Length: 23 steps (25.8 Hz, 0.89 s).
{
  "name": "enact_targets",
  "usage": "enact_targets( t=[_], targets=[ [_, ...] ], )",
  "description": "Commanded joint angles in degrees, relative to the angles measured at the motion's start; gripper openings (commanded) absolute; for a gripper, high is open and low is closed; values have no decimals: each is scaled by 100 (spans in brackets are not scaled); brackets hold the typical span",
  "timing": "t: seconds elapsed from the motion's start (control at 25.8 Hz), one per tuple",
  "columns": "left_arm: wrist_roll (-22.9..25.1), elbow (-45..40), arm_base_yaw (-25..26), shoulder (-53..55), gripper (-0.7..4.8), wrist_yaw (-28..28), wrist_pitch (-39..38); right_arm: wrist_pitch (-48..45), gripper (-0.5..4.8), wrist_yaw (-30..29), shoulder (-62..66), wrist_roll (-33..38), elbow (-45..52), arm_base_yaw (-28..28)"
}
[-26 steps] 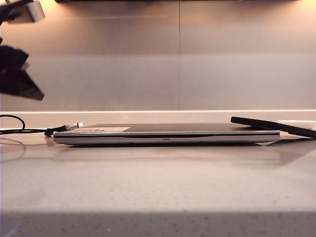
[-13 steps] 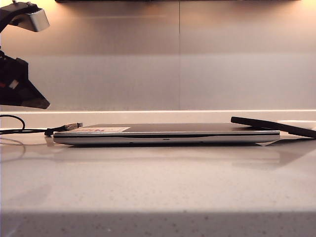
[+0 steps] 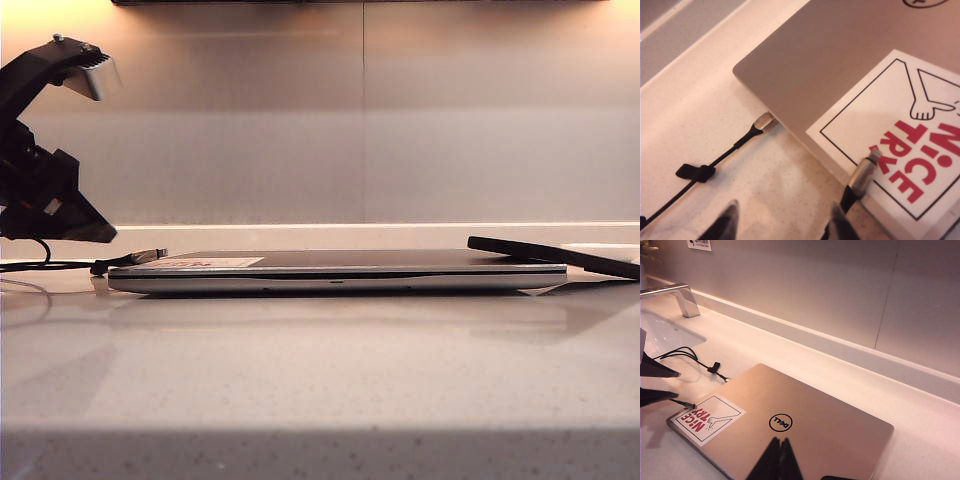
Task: Pick up the charging cable and the phone, plug the charging cable into the charging port on the phone, and finally place them back on the table.
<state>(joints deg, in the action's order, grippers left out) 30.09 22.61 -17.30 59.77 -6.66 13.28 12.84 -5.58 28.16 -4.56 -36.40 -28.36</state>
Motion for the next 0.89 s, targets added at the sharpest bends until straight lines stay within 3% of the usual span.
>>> enact_targets(
  t=[0.04,0.23,0.89],
  targets=[
    [356,2,-4,-17,209,-4,46,-90,-2,11,-11,-17,-20,0],
    [802,2,-4,-20,209,-4,9,-90,-2,13,-13,-20,-20,0],
    [807,2,-4,310,209,-4,-50,-90,-2,13,-13,-17,-20,2]
  ],
)
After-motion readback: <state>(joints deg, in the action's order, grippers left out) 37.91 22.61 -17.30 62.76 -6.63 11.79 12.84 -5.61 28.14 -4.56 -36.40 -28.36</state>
